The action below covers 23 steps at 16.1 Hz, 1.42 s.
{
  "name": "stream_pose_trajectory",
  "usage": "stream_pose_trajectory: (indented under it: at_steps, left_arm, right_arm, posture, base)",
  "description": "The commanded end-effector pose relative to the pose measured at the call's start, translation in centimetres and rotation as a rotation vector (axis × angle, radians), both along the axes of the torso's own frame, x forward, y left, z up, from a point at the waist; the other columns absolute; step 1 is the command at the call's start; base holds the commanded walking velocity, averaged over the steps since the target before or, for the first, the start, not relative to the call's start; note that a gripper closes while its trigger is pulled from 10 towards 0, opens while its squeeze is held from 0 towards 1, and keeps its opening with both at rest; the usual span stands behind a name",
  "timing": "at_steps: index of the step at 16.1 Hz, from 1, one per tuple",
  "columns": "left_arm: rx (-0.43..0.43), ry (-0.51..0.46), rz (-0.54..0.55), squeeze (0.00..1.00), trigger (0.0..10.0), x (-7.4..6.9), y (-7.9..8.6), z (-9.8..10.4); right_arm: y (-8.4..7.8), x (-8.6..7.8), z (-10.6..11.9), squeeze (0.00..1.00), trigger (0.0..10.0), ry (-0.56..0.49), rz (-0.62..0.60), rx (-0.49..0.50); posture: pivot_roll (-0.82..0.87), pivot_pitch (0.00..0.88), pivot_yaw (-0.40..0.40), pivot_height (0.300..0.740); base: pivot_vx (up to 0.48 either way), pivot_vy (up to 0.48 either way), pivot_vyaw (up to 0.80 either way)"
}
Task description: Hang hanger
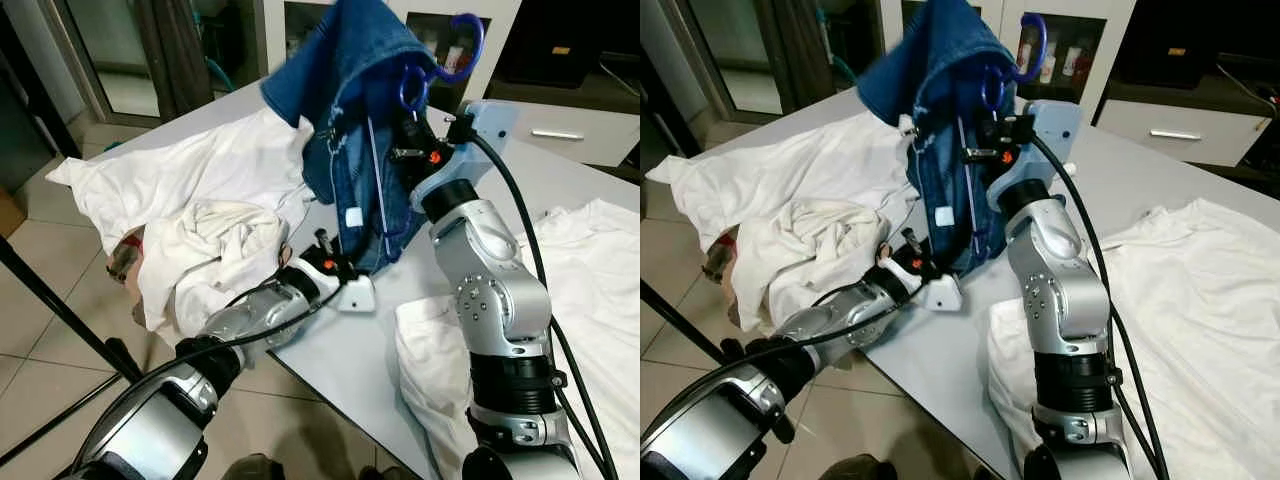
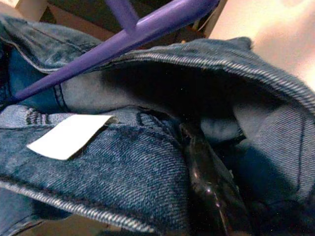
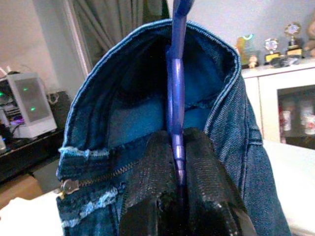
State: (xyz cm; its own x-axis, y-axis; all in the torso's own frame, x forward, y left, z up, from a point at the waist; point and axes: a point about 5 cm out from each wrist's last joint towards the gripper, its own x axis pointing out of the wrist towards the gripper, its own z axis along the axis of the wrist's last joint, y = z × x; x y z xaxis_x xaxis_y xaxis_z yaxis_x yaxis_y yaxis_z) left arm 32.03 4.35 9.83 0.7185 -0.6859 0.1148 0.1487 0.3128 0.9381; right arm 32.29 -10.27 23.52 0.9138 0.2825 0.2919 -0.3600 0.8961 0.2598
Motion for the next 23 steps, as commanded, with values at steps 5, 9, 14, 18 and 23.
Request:
stream_pose_trajectory:
  at_steps: [5,9,14,18,23]
  left_arm:
    - [-0.018,0.039,-0.106,0.0,10.0,-1.0,-1.7,0.2]
    - [-0.057,0.098,-0.124,0.0,10.0,-0.9,-2.4,0.9]
    - [-0.137,0.183,-0.117,0.0,10.0,-0.9,-2.9,1.5]
    - [-0.257,0.224,-0.089,0.0,10.0,-0.1,-2.1,3.1]
    - [-0.148,0.212,-0.15,0.0,10.0,-1.0,-2.6,2.1]
  right_arm:
    - [-0.3,0.2,0.0,0.0,10.0,-0.074,-0.07,-0.058]
    - [-1.6,1.0,-1.1,0.0,10.0,-0.013,-0.208,-0.084]
    - [-4.6,1.4,-1.9,0.0,10.0,-0.021,-0.463,-0.103]
    - [-3.8,0.6,-2.0,0.0,10.0,-0.096,-0.447,-0.137]
    - [-6.8,1.0,-1.1,0.0,10.0,-0.042,-0.609,0.097]
  posture:
    - [0.04,0.016,-0.01,0.74]
    - [0.04,0.019,-0.011,0.74]
    - [0.04,0.02,-0.009,0.74]
    - [0.04,0.019,-0.009,0.74]
    - [0.04,0.019,-0.01,0.74]
  base:
    - [0.0,0.0,0.0]
    - [0.0,0.0,0.0]
    - [0.0,0.0,0.0]
    - [0.0,0.0,0.0]
    - [0.0,0.0,0.0]
